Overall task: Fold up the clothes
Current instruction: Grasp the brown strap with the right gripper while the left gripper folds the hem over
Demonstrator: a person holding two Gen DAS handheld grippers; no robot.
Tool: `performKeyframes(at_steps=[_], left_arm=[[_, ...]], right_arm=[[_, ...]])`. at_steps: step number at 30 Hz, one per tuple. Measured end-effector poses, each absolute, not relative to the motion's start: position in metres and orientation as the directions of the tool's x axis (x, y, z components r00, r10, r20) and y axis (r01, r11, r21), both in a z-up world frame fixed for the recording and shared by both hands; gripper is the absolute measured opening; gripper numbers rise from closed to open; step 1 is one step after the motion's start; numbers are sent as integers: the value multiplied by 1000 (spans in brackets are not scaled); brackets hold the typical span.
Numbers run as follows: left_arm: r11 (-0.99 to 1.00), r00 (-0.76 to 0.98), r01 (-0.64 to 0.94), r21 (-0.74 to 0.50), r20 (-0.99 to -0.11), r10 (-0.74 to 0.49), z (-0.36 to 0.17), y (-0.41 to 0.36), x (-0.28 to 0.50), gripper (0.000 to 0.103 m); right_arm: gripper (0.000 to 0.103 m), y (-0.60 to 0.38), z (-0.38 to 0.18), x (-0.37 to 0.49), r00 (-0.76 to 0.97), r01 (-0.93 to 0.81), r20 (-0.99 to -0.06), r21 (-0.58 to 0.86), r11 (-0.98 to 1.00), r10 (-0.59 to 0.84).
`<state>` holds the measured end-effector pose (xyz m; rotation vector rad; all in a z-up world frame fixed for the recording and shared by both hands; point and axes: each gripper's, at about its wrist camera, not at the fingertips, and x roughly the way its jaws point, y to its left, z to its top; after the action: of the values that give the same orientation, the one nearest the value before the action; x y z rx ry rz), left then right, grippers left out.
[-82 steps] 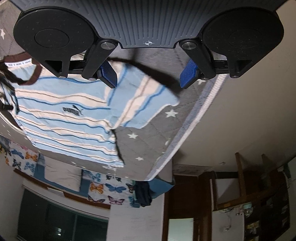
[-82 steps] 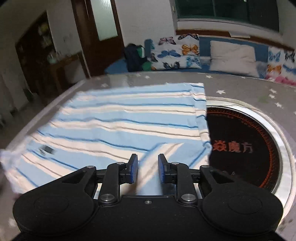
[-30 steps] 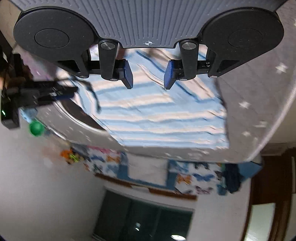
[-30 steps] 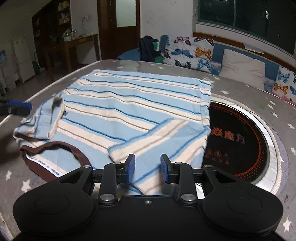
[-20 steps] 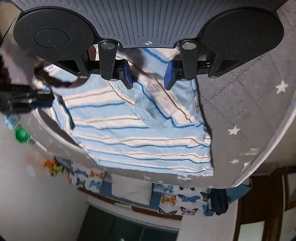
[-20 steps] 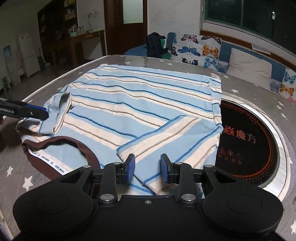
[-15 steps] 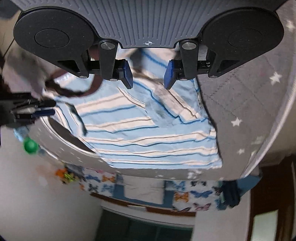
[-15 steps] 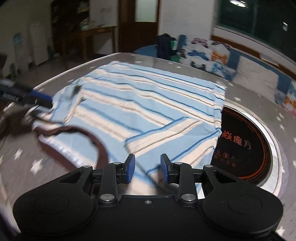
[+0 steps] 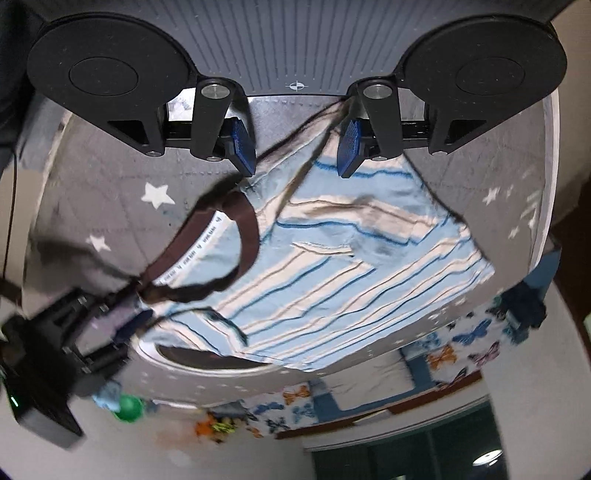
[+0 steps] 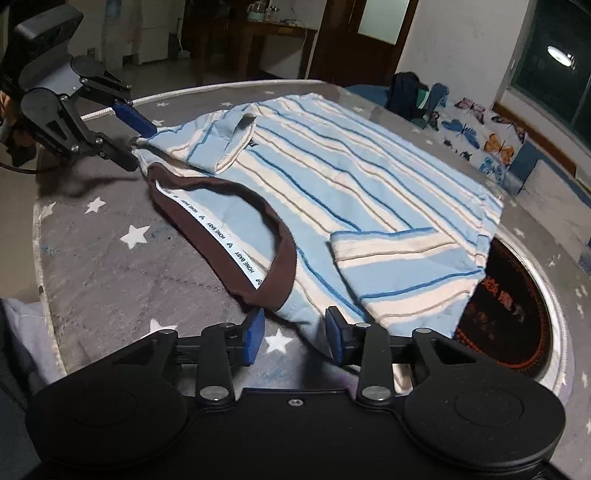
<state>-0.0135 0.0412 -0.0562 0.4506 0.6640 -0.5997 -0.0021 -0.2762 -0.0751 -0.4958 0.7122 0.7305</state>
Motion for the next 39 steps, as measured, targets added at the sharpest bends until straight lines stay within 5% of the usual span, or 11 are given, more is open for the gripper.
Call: performKeyframes(at_steps=[5, 8, 9, 12, 22, 27, 30, 39], left_arm=[[680, 649, 676, 283, -666, -368, -63, 32, -19, 45], [652, 642, 697, 297, -664, -384, -66, 28, -19, 27], [648, 632, 705, 287, -669, -391, -66, 27, -18, 14], [656, 637, 700, 282, -662, -395, -64, 26, -12, 7], [810, 700, 570, 137, -596, -392, -36, 42, 66, 5], [831, 686, 544, 117, -633, -359, -54, 37, 92, 5], [831, 688, 544, 111, -626, -367, -54, 39, 92, 5], [831, 698, 543, 125, -617, -363, -51, 41, 80, 7]], right_arm=[[19, -275, -74, 0, 526, -745, -735, -155, 649, 429], [15, -277, -71, 2, 527, -741, -733, -148, 655, 431], [14, -278, -69, 2, 529, -738, -730, -143, 659, 433], [12, -279, -63, 5, 541, -732, -718, -144, 666, 438], [6, -276, -49, 45, 603, -697, -676, -190, 691, 423], [9, -278, -62, 62, 590, -688, -695, -167, 706, 411], [34, -285, -59, 54, 588, -695, -691, -167, 699, 420], [38, -290, -67, 43, 550, -733, -738, -202, 650, 391]])
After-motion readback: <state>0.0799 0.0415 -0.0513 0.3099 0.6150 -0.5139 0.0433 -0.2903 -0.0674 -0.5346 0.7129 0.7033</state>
